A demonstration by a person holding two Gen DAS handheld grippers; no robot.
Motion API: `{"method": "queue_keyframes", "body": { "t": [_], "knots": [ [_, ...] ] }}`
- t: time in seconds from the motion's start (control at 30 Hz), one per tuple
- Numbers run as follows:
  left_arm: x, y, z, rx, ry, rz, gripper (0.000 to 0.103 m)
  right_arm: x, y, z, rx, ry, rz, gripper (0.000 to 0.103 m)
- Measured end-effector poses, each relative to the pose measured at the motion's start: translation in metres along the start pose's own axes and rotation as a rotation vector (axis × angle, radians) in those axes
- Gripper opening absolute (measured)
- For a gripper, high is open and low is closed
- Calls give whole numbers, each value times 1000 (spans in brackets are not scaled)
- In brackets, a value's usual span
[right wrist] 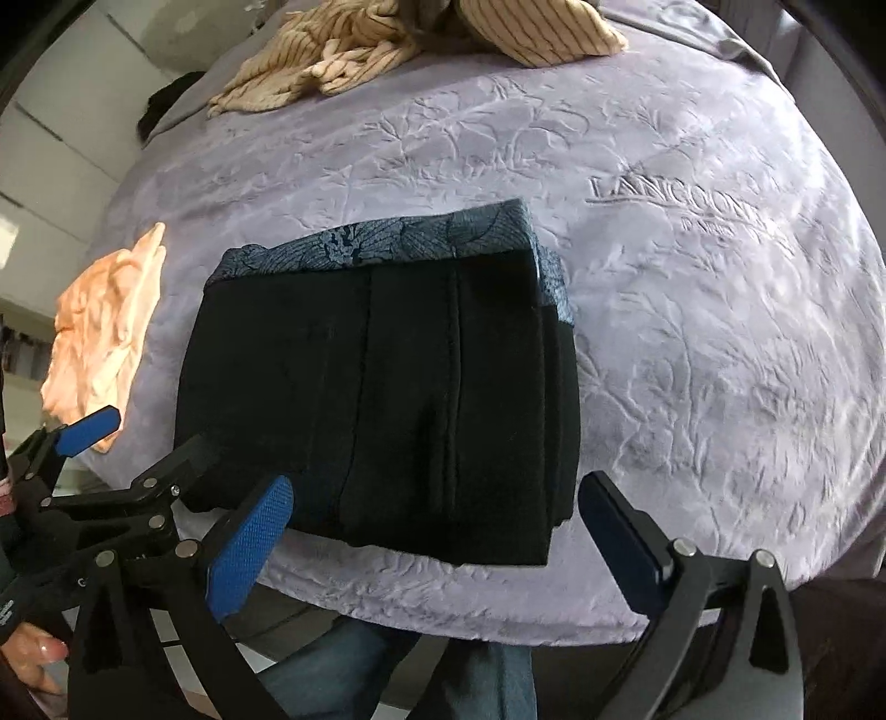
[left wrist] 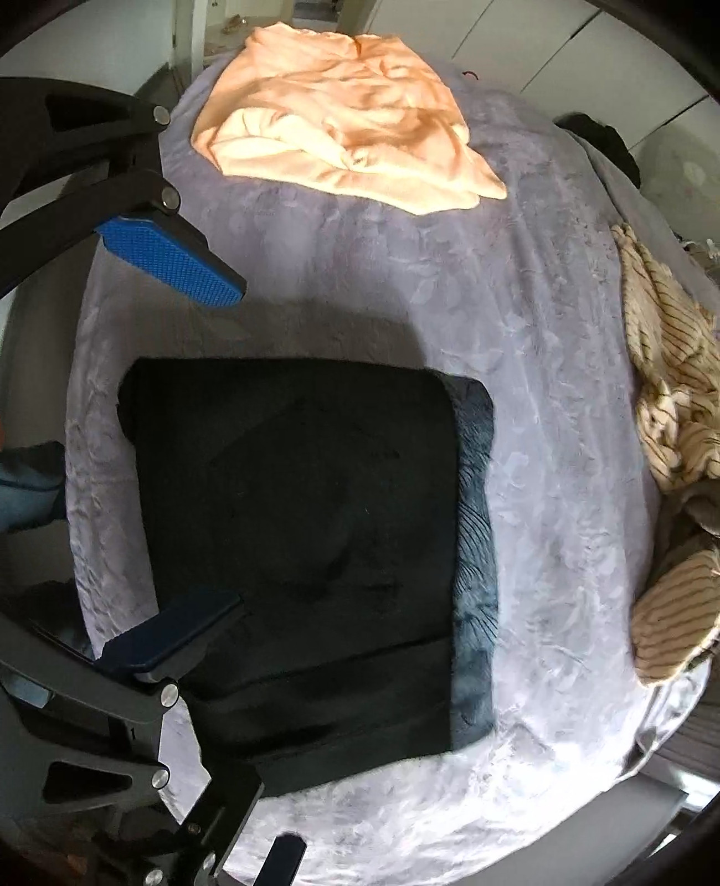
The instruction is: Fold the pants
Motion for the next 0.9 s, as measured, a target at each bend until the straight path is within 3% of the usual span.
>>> {"method": "queue_keyframes", "body": {
  "t": [0.23,0.9],
  "knots": [
    [2,-1,9,2,-20,-19,102,0,-7,1,-68,-34,18,103],
    [3,-1,10,27,-51,-20,102,-3,-6,8,-37,-96,48,103]
  ]
}}
Point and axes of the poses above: each gripper's, at about its wrist camera, not at the fingertips, and x roughly against the way its jaws point, z to its left, y to its top, the point moved 4 cm from there along -x, roughly the way its jaws point, and after that the axes turned 3 degrees about -x, right-handed, at the moved point
